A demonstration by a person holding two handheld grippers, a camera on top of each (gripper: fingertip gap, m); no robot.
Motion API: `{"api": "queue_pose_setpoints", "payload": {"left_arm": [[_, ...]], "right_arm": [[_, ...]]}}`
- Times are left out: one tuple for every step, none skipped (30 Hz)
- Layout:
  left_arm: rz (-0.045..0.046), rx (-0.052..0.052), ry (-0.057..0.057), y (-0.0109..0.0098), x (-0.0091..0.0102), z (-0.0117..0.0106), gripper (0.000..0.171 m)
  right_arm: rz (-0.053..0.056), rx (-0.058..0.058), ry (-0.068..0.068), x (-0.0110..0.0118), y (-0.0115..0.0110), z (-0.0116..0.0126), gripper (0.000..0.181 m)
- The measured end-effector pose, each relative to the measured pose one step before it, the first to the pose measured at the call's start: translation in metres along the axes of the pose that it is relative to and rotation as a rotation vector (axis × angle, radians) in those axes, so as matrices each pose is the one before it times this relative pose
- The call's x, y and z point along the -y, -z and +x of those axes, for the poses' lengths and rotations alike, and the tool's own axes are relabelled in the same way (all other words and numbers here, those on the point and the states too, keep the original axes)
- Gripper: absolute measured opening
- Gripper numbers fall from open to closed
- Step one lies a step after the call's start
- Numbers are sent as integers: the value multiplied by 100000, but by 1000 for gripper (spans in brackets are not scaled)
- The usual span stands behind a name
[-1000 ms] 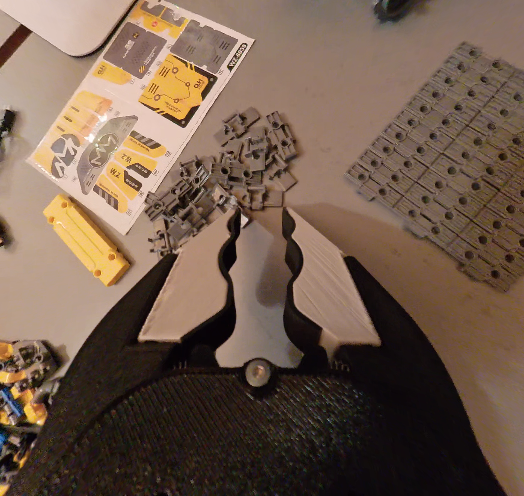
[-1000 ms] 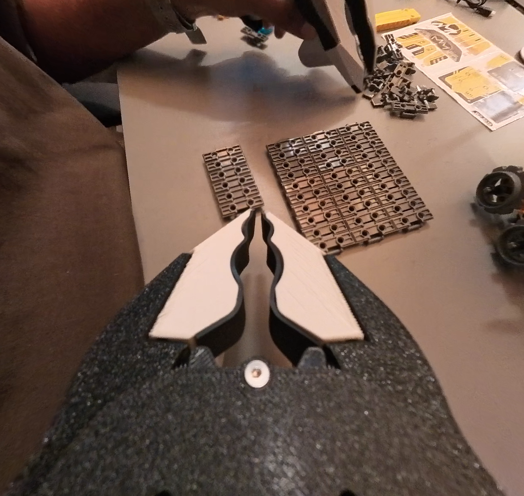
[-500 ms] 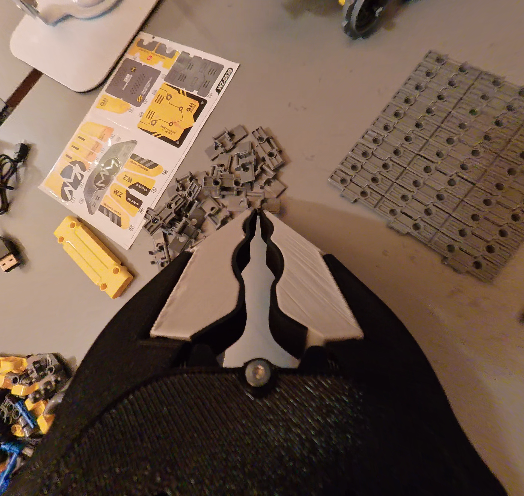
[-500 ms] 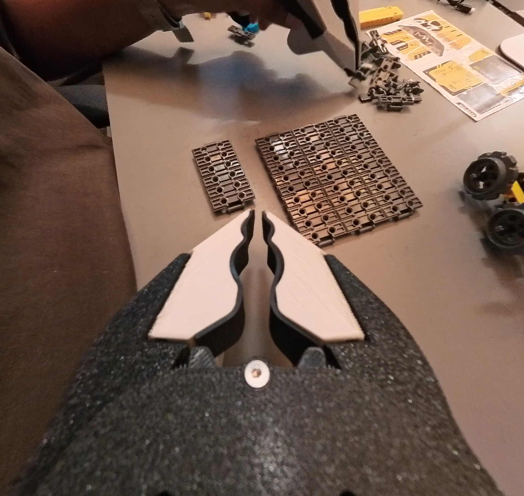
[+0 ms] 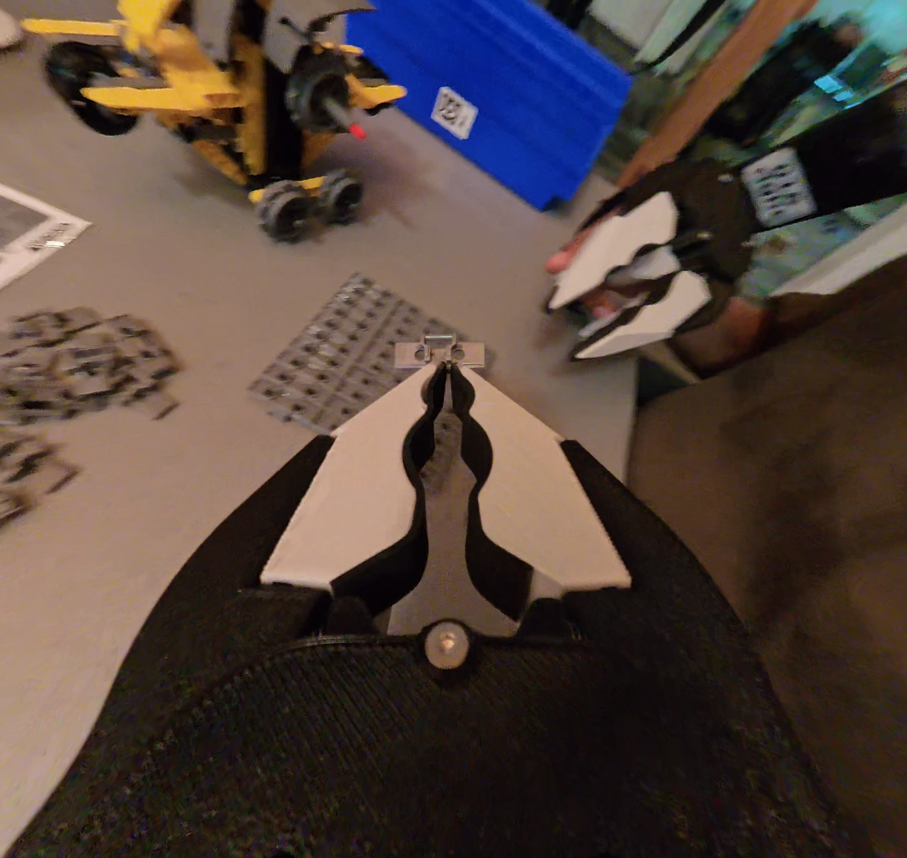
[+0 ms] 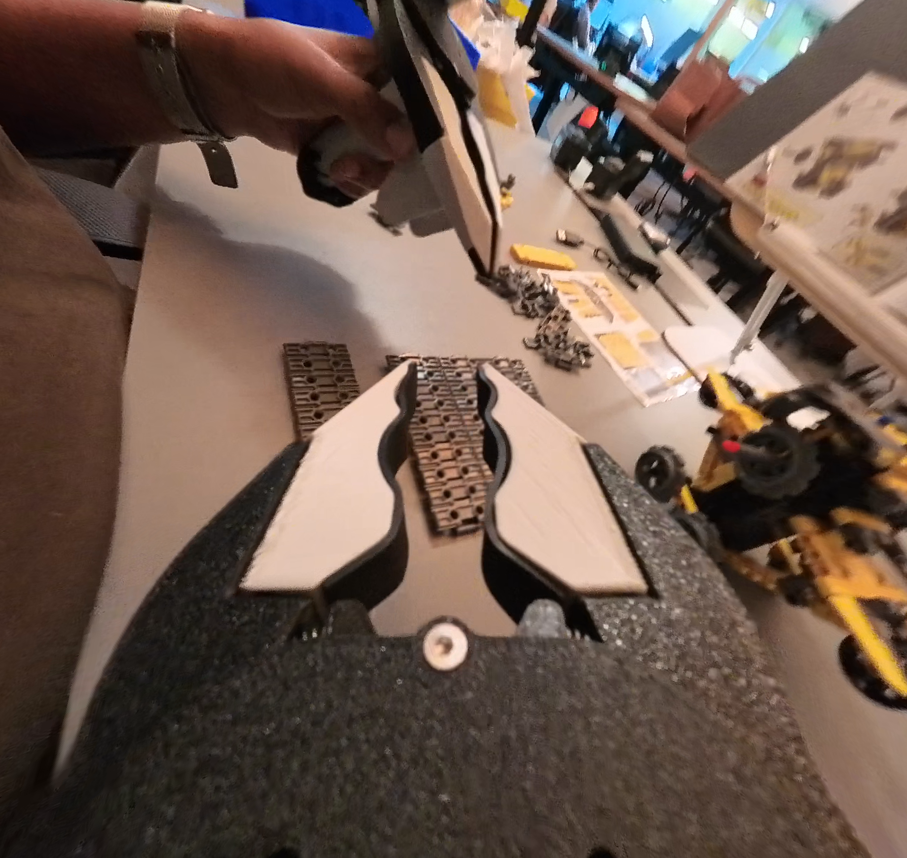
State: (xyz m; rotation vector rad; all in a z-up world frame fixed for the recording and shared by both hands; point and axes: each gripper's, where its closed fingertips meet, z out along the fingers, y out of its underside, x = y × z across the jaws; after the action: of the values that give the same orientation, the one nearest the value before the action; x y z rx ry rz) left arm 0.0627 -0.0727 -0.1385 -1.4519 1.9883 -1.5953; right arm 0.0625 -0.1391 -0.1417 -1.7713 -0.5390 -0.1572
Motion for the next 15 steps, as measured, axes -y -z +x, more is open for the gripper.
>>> {"api": "queue_pose_setpoints", "payload": {"left_arm": [[243, -5815, 2240, -111, -40, 941, 0], [-391, -5352, 2109, -139, -129, 848, 0], [-966, -4420, 1702, -172, -223, 706, 0], [-1350, -3589, 1050, -210, -292, 596, 0], [-1689, -2416, 277, -241, -349, 433, 0], [-1869, -1372, -512, -279, -372, 310, 0], [-2061, -1152, -1167, -316, -393, 299, 0], [-2042, -1226, -1209, -343, -372, 325, 0], [-1910, -1408, -876, -350, -329, 328, 0], [-1792, -1628, -664, -355, -288, 360, 0], [-1561, -1508, -505, -326, -232, 312, 0], [-1343, -1139, -549, -279, -179, 241, 0], [-979, -948, -604, -234, -122, 209, 0], [-570, -539, -383, -167, -45, 110, 0], [-116, 222, -211, -61, 5, -46, 0]], "right_arm": [[2330, 243, 4379, 380, 30, 127, 23], [2525, 752, 3898, 419, 26, 58, 23], [2044, 1986, 2951, 343, -4, -100, 22], [1211, 3196, 1614, 224, -58, -258, 21], [457, 3100, 404, 118, -117, -228, 21], [145, 3115, 14, 57, -155, -254, 22], [18, 2519, 328, 16, -183, -232, 23], [249, 1346, 824, 13, -181, -125, 23], [399, 1639, 1022, 2, -186, -227, 23], [82, 1816, 697, -56, -197, -292, 23], [-304, 1851, 378, -116, -192, -311, 23], [-488, 1723, 230, -136, -176, -312, 21], [-733, 983, 210, -164, -149, -224, 18], [-967, 1151, 195, -202, -95, -260, 14], [-694, 648, -133, -127, -27, -164, 11]]}}
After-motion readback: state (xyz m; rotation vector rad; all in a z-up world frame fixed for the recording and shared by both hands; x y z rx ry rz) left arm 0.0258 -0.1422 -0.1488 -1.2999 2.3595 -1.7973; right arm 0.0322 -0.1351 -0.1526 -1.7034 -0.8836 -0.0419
